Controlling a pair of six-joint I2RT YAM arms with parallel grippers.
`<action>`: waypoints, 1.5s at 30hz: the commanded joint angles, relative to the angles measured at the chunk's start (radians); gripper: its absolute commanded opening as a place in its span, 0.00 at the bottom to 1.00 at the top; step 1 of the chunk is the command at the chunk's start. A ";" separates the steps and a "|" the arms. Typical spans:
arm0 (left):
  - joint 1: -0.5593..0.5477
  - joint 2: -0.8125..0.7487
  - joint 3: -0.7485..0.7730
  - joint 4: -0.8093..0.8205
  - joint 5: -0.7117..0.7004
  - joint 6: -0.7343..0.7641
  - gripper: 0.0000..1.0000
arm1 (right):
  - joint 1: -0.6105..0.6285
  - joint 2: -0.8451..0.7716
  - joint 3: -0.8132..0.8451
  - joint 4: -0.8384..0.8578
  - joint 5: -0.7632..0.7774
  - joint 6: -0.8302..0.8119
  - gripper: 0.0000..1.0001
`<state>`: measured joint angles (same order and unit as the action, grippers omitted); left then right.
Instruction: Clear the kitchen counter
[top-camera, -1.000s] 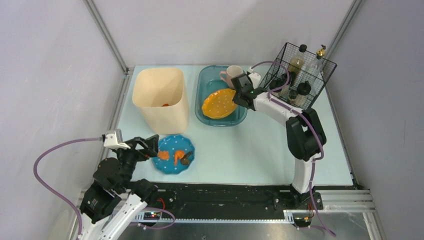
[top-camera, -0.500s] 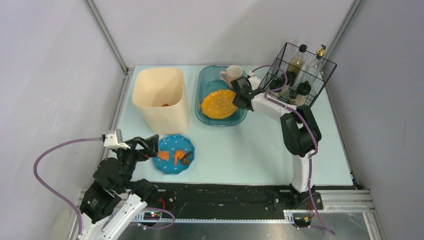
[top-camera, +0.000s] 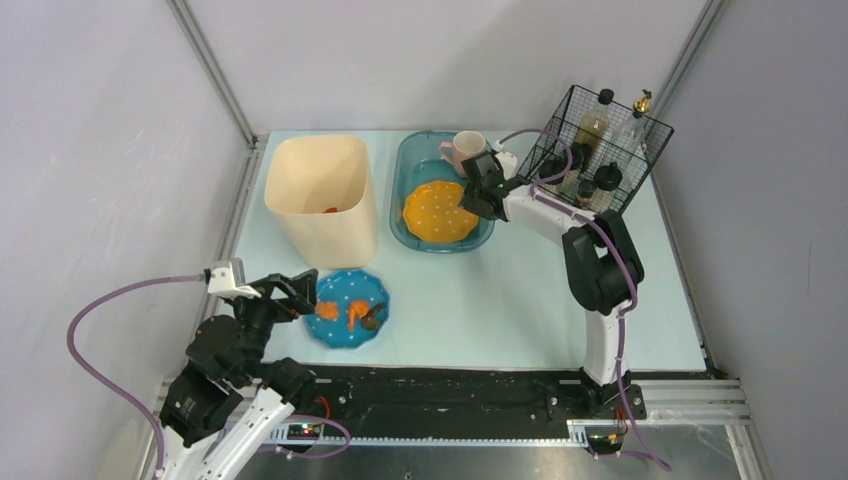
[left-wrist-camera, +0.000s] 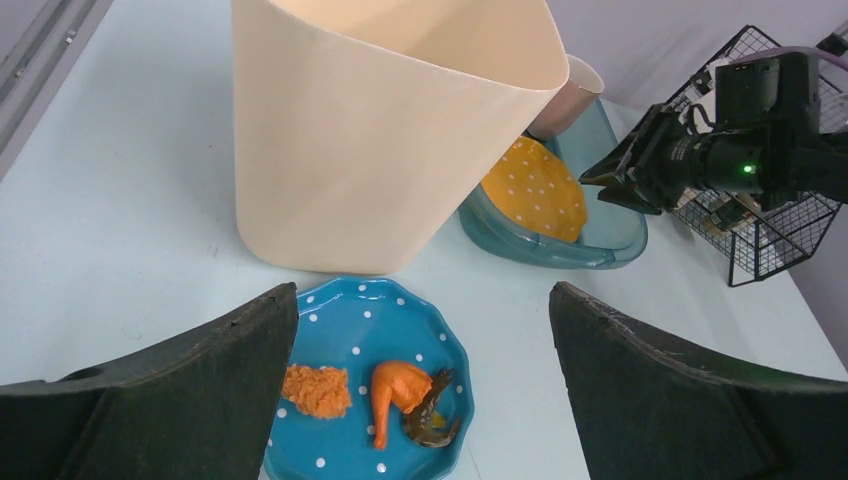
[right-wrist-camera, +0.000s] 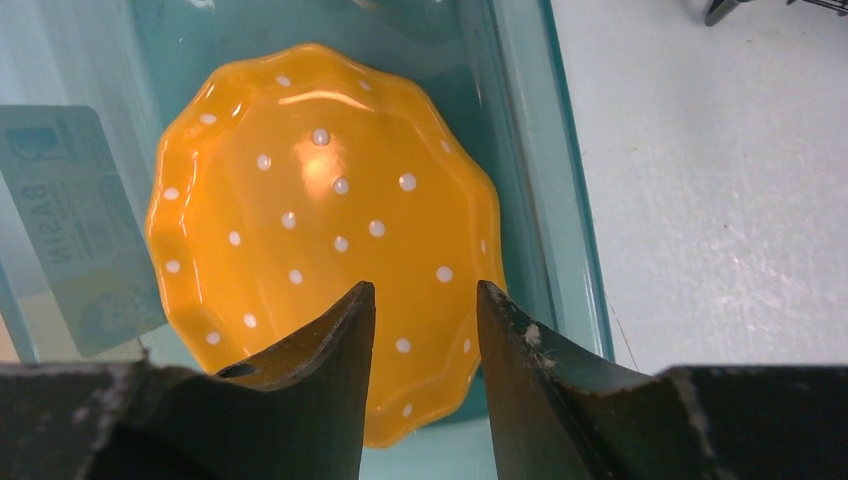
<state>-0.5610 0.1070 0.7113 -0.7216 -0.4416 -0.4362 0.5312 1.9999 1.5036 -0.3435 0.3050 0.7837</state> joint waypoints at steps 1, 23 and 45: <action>-0.006 -0.001 -0.001 0.007 0.004 -0.002 1.00 | 0.022 -0.144 0.026 -0.041 -0.002 -0.061 0.46; -0.006 -0.005 -0.003 0.005 -0.008 -0.010 1.00 | 0.410 -0.594 -0.399 0.177 -0.077 -0.152 0.61; -0.007 0.007 -0.003 0.006 -0.003 -0.010 1.00 | 0.487 -0.213 -0.498 0.571 -0.275 -0.145 0.60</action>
<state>-0.5610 0.1066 0.7113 -0.7216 -0.4412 -0.4366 1.0317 1.7248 1.0004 0.0887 0.0677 0.6765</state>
